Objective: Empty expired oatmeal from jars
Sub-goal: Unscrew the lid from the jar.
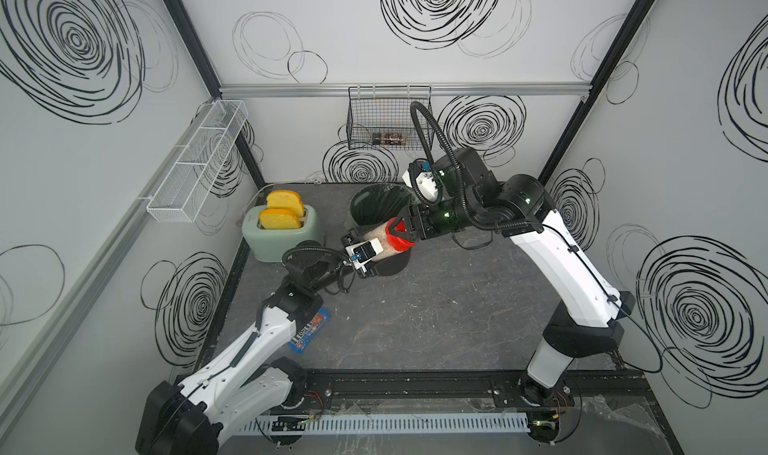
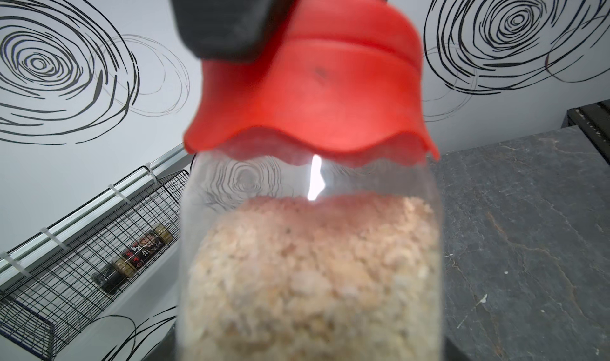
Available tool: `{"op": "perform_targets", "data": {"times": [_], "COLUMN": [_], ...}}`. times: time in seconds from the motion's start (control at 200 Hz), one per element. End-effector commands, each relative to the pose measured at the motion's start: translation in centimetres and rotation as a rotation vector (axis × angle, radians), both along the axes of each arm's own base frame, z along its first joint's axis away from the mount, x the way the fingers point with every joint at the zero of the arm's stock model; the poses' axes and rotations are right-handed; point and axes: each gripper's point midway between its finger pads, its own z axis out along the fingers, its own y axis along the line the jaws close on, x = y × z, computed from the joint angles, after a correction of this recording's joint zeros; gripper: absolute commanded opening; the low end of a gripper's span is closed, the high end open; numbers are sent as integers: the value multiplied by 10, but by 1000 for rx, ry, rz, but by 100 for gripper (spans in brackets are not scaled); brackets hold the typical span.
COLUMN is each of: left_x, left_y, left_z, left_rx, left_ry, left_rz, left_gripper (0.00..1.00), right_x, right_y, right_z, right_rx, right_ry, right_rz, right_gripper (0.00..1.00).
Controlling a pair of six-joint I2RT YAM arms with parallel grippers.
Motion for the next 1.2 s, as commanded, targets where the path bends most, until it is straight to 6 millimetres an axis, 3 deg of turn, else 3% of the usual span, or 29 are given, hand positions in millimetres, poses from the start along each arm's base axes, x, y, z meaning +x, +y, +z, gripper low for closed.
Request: {"op": "perform_targets", "data": {"times": [0.0, 0.33, 0.61, 0.735, 0.961, 1.071, 1.196], "left_x": [-25, -26, -30, -35, -39, -36, -34], "left_y": [-9, -9, -9, -9, -10, -9, -8], "left_z": [34, 35, 35, 37, 41, 42, 43], "left_rx": [-39, -48, -55, -69, -86, -90, -101], "left_ry": [-122, -116, -108, -100, -82, -76, -60], "left_rz": [-123, -135, -149, -177, -205, -202, -201], "left_gripper": [5, 5, 5, 5, 0, 0, 0], "right_x": [14, 2, 3, 2, -4, -14, -16], "right_y": [-6, -7, -8, -5, -3, -2, -7], "right_z": [17, 8, 17, 10, 27, 45, 47], "right_rx": [-45, -155, -203, -225, -152, -61, -62], "right_ry": [-203, -321, -490, -505, -532, -530, -531], "right_rz": [32, 128, 151, 201, 222, 224, 223], "right_gripper": [48, 47, 48, 50, 48, 48, 48]}}
